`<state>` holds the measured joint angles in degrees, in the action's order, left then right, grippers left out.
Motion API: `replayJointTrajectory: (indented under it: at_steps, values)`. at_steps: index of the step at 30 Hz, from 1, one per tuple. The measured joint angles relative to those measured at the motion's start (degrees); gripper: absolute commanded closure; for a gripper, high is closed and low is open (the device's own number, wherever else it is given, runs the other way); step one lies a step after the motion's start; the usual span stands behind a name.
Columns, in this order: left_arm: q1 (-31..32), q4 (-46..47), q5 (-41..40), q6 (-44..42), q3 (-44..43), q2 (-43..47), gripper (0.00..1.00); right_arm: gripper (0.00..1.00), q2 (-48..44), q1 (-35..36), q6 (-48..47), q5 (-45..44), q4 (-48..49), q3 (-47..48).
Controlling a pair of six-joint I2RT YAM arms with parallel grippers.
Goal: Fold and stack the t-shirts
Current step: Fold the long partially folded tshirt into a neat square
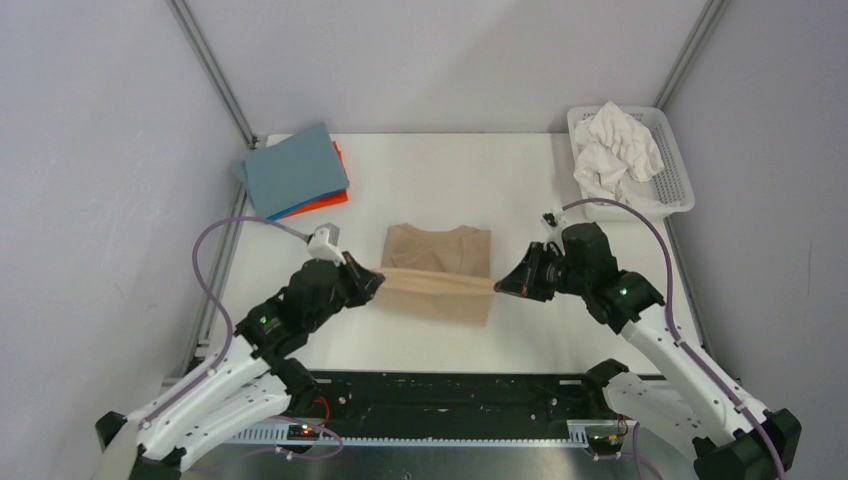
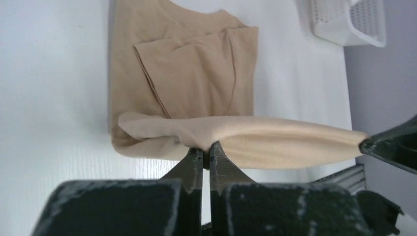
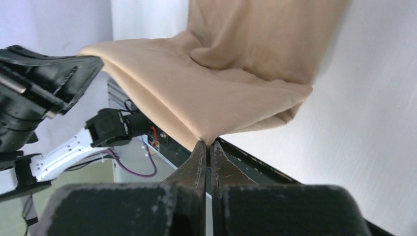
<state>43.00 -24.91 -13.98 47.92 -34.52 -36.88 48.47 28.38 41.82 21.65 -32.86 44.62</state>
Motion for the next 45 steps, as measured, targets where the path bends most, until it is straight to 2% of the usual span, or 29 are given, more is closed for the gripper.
replayJointTrajectory:
  at_steps: [7, 18, 25, 30, 39, 41, 42, 43, 44, 45]
  values:
    - [-8.9, 3.4, 4.8, -2.4, -4.3, -8.7, 1.00, 1.00, 7.5, -6.6, -1.2, 6.9, 7.4, 1.8]
    - [-15.0, 7.1, 10.3, -6.4, -11.9, -21.8, 1.00, 1.00, 16.0, -13.5, -2.1, 13.0, 13.8, 4.5]
    - [-17.5, 8.4, 10.8, -8.0, -18.5, -32.2, 1.00, 1.00, 26.3, -16.7, -2.4, 15.8, 19.4, 6.7]
    - [-19.7, 9.9, 11.3, -9.0, -24.5, -43.3, 1.00, 1.00, 34.7, -17.8, -3.1, 15.3, 23.0, 11.4]
    - [-22.5, 11.6, 14.8, -11.2, -40.4, -65.3, 1.00, 1.00, 49.7, -19.7, -4.2, 8.5, 27.7, 19.8]
    - [-23.1, 12.0, 16.1, -11.5, -43.5, -69.7, 0.94, 1.00, 54.1, -20.3, -4.2, 7.8, 28.8, 21.8]
    - [-23.4, 11.9, 16.8, -11.6, -44.7, -71.4, 0.84, 1.00, 56.3, -20.5, -4.1, 7.3, 29.4, 22.5]
    - [-23.7, 12.0, 17.7, -11.9, -46.1, -73.4, 0.78, 1.00, 57.8, -20.5, -4.1, 6.9, 29.9, 22.9]
    - [-24.0, 11.9, 18.5, -12.2, -47.5, -75.3, 0.65, 0.94, 59.1, -20.6, -4.1, 6.6, 30.4, 23.0]
    - [-24.2, 12.0, 18.9, -12.5, -48.3, -76.6, 0.58, 0.70, 60.3, -20.6, -4.0, 6.1, 31.0, 23.2]
